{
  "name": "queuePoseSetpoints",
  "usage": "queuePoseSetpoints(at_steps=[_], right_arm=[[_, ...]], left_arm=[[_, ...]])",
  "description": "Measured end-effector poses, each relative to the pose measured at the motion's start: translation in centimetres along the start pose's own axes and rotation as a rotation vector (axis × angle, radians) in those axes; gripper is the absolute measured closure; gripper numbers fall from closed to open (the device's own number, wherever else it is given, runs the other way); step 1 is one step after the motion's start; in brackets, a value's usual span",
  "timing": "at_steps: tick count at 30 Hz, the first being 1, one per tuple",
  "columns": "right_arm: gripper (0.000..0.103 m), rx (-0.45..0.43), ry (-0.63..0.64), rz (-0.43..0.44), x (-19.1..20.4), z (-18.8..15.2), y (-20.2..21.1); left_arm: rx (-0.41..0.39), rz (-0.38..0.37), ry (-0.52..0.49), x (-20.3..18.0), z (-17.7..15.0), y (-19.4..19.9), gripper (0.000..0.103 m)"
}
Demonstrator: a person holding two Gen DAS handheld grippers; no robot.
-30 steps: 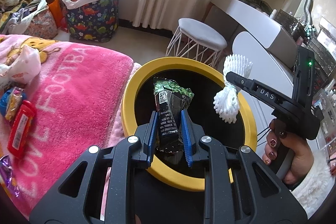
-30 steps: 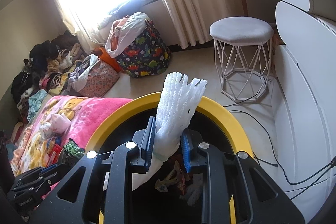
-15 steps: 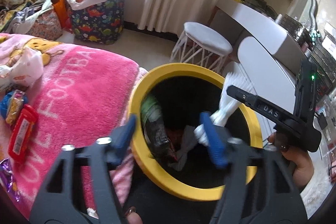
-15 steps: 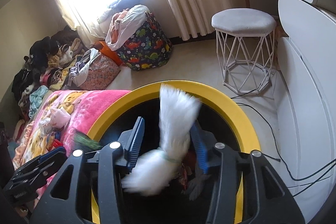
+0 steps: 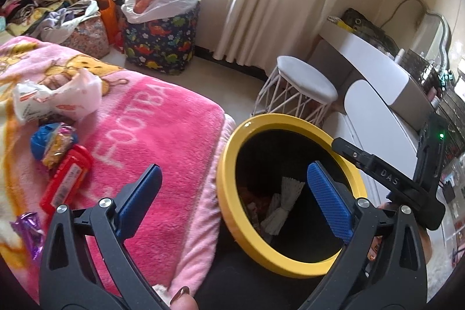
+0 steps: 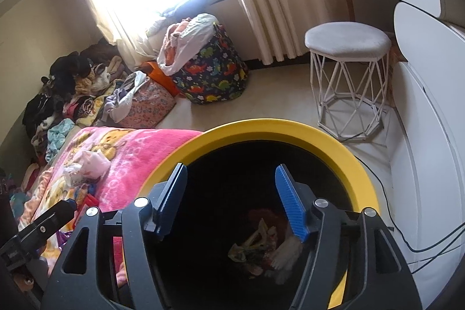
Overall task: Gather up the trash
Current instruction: 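Move both open tools back over the trash on the blanket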
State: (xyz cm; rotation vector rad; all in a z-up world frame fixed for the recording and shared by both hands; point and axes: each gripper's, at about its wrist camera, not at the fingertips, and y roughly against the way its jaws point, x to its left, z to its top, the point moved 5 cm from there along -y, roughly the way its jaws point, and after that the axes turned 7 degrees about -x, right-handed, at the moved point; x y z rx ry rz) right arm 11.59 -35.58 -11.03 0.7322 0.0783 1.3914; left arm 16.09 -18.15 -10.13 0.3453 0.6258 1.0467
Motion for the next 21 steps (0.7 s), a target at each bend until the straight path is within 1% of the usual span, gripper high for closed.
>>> queuePoseSetpoints(at_steps=[4,10,13,21], right_arm=[[0.038,-0.018,0.02,0.018,1.2,0.2,0.5],[0.037,-0.04,0.035,0.044,3.0,0.4,1.1],[0.035,-0.048,0.041,0.056,3.8,0.5,1.4],[0.033,-0.069,0.065,0.094,5.9,0.7,2.0]], left_arm=[[-0.02,0.019,0.007,0.9,0.3,0.7,0.011],[-0.057,0.043,0.01,1.9,1.0,2.0,0.011],[-0.076,0.056,0.016,2.5,1.3,2.6,0.011],[-0.124,0.087,0.025,4.0,2.1,4.3,0.011]])
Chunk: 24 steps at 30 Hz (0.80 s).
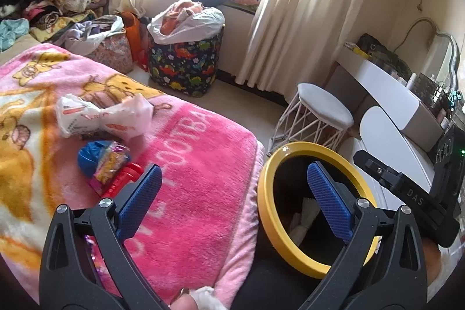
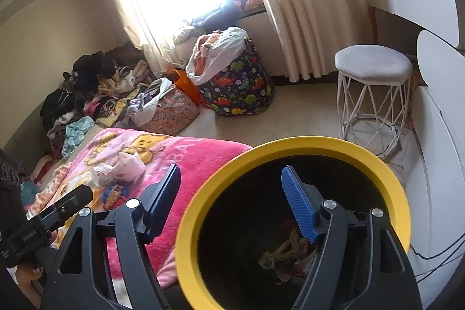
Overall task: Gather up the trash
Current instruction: 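Move both open tools back over the trash on the blanket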
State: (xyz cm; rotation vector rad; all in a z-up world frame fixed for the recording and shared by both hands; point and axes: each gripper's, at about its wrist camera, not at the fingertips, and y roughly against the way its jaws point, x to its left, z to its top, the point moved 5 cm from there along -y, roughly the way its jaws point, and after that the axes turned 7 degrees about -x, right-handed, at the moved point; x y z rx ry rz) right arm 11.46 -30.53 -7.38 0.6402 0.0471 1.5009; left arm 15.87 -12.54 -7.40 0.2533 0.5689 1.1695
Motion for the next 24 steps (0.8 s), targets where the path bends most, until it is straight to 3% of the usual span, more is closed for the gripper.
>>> queuePoseSetpoints(at_steps=[24], right_arm=[[0.031,0.02,0.101,0.095,7.5,-1.0,-0.8]], left_arm=[[-0.105,0.08,0.051,5.6,2.6,2.7,0.011]])
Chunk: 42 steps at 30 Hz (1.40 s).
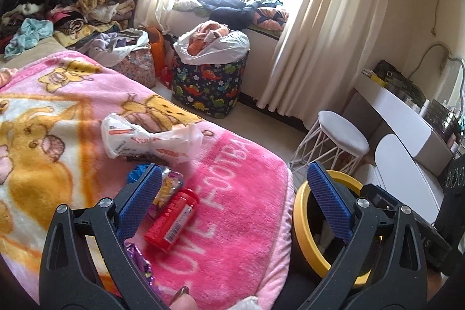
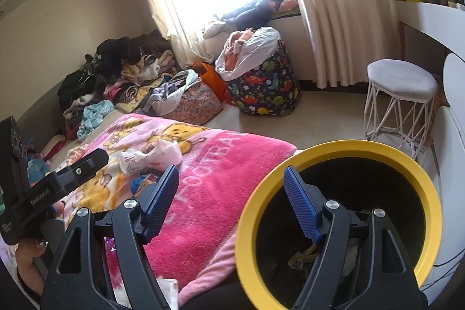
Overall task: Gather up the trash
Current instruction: 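Move both open tools back over the trash on the blanket, then grasp the white plastic bag with the left tool while the right tool grasps the red candy tube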
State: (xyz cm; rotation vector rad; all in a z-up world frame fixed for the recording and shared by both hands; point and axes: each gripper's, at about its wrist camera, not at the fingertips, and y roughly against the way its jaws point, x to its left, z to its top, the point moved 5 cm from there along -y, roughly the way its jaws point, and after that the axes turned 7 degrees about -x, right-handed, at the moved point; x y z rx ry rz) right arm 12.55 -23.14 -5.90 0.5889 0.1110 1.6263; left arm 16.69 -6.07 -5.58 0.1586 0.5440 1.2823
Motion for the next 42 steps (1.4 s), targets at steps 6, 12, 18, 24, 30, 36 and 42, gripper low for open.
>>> queuePoseSetpoints(at_steps=[6,12,18,24,30,36,42], right_arm=[[0.027,0.014,0.035,0.03,2.4,-0.2,-0.7],[0.026,0.046,0.066,0.075,5.1,-0.7,-1.7],[0.025,0.101,0.105,0.119,8.1,-2.0,-3.3],[0.022,0.187,0.116,0.158,10.3,-3.8,-5.5],[0.022,0.255,0.133,0.177,12.4,-5.4,-7.8],[0.022,0.329,0.131,0.185,13.4,-7.1,-10.3],[0.022,0.376,0.121,0.186,13.9,-8.1,-12.2]], left_arm=[[-0.019,0.019,0.02,1.8,0.7,0.2,0.011],[-0.039,0.05,0.047,4.0,1.5,0.5,0.011],[-0.071,0.088,0.062,6.5,2.7,0.9,0.011],[-0.081,0.126,0.08,9.3,3.4,0.7,0.011],[-0.061,0.154,0.092,11.5,3.3,-0.3,0.011],[-0.014,0.155,0.123,13.7,2.4,-2.2,0.011],[0.044,0.148,0.16,15.6,1.7,-4.8,0.011]])
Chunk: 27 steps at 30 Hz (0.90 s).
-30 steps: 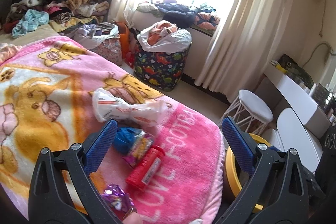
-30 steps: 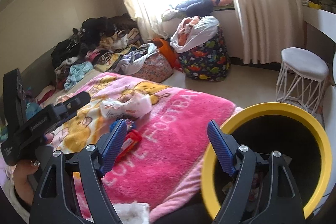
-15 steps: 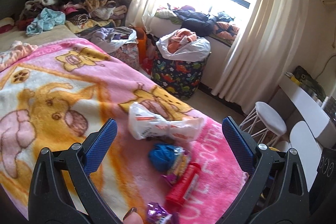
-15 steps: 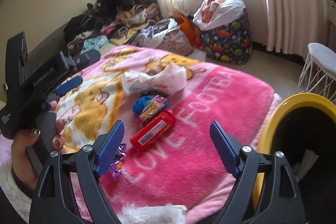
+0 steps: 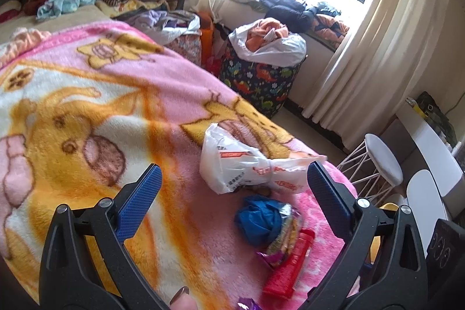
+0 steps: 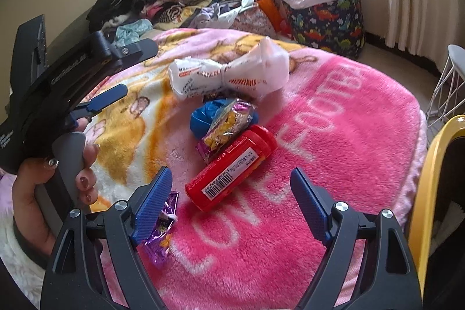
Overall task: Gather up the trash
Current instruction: 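Grasp the white plastic bag with the left tool while the right tool grasps the red candy tube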
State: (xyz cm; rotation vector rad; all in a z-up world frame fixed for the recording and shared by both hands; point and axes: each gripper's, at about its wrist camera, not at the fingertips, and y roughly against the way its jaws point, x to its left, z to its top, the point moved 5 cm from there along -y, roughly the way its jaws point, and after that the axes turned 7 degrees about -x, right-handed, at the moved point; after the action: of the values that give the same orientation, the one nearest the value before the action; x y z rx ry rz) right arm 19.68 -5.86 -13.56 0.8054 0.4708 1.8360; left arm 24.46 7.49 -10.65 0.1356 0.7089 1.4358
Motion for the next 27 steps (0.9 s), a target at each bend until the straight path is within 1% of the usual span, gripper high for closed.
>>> queuePoseSetpoints(at_steps=[5,7,10,14,16,18,19,21,22,23,24,26,27], right_arm=[[0.022,0.031,-0.019,0.001,-0.2,0.0,-1.7],[0.023,0.049,-0.028,0.003,-0.2,-0.1,-2.3],[0.027,0.071,-0.042,0.011,-0.2,-0.4,-3.1],[0.035,0.092,-0.063,0.017,-0.6,-0.7,-3.8],[0.038,0.091,-0.078,0.022,-0.8,-0.8,-3.8],[0.048,0.088,-0.095,0.02,-1.3,-0.9,-3.6],[0.051,0.088,-0.103,0.02,-1.6,-1.0,-3.5],[0.066,0.088,-0.129,0.022,-2.3,-1.0,-3.1],[0.07,0.089,-0.141,0.022,-2.7,-1.0,-3.0],[0.072,0.088,-0.156,0.024,-3.1,-1.0,-2.8],[0.072,0.085,-0.17,0.026,-3.4,-1.0,-2.5],[0.072,0.079,-0.181,0.026,-3.7,-1.1,-2.0],[0.072,0.075,-0.187,0.025,-3.9,-1.1,-1.7]], left_arm=[[0.049,-0.017,0.042,0.8,-0.1,-2.2,0.013],[0.069,-0.024,0.063,1.1,-0.2,-3.1,0.019],[0.102,-0.024,0.085,1.5,-0.4,-4.3,0.026],[0.125,-0.017,0.107,1.7,-0.5,-5.3,0.029],[0.141,-0.014,0.125,1.9,-0.7,-6.0,0.033],[0.153,-0.015,0.144,2.0,-0.8,-6.5,0.036],[0.158,-0.017,0.151,2.1,-0.7,-6.7,0.039],[0.165,-0.022,0.163,2.1,-0.9,-7.0,0.043],[0.166,-0.028,0.169,2.1,-0.9,-7.1,0.047],[0.166,-0.031,0.171,2.0,-0.9,-7.1,0.049],[0.165,-0.035,0.171,1.9,-0.9,-7.0,0.055],[0.164,-0.033,0.161,1.7,-0.8,-6.8,0.058],[0.162,-0.033,0.156,1.6,-0.8,-6.6,0.066]])
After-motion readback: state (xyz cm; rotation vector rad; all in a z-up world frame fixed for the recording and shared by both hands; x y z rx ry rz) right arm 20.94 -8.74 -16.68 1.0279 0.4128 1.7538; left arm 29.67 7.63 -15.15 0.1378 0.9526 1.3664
